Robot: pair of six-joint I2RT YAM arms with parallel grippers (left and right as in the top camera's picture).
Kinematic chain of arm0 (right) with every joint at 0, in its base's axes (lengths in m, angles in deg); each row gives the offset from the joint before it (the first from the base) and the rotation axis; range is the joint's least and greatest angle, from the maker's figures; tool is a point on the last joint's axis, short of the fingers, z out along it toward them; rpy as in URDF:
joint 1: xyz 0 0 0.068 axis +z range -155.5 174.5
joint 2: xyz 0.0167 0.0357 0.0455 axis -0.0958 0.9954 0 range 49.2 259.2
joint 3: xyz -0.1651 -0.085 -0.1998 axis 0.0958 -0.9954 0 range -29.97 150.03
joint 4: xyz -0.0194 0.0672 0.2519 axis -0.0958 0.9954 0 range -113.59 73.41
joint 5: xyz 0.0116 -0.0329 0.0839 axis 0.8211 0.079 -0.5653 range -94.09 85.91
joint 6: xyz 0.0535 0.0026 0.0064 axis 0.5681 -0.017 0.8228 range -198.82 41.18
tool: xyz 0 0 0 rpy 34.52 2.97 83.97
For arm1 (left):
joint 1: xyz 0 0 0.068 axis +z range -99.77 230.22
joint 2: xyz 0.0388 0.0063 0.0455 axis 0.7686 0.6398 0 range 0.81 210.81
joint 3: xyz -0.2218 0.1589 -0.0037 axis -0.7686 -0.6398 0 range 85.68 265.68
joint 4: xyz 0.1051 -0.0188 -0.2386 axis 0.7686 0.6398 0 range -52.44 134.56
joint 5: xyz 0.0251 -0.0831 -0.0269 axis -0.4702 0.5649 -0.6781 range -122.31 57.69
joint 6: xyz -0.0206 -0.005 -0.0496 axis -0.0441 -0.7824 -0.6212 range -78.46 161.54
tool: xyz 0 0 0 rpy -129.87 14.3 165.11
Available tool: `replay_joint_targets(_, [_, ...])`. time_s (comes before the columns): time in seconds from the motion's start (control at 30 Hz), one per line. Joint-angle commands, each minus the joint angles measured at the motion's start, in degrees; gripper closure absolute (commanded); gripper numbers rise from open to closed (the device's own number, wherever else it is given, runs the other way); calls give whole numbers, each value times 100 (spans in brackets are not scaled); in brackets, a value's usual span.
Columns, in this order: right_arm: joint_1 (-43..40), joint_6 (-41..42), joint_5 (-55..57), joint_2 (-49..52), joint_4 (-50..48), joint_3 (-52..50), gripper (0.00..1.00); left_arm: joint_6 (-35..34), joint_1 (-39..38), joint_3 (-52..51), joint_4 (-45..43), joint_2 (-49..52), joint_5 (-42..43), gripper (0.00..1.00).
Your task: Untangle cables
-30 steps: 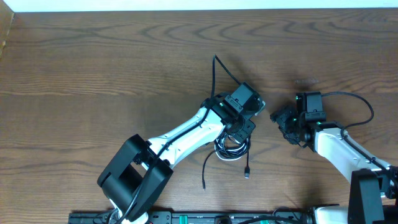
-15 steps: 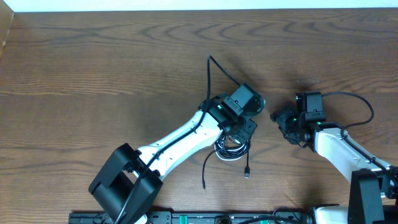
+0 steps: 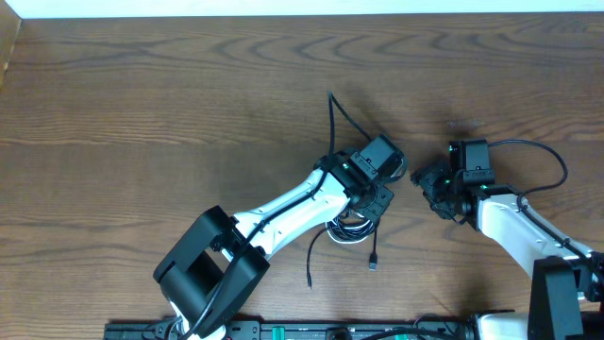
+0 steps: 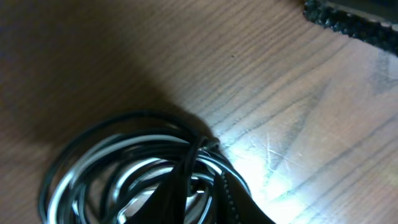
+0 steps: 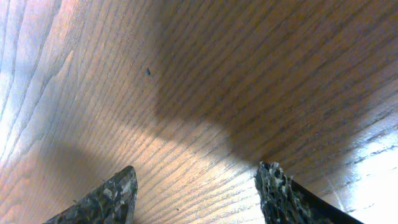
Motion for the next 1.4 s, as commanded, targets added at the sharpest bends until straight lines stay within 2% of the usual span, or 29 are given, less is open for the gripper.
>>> replay_joint_targets(0.0, [-61,31,905,527,330,-520,36,-13,13,-4,-9,48,-245,76])
replay_joint_targets(0.57, [-61,31,903,527,337,-520,37,-13,13,-280,-188,48,-245,75])
replay_joint_targets(1.0, [-61,28,898,527,341,-520,38,-13,13,-623,-767,48,-247,75])
replay_joint_targets(1.37, [-61,28,885,527,337,-520,37,-13,13,-883,-918,48,-247,75])
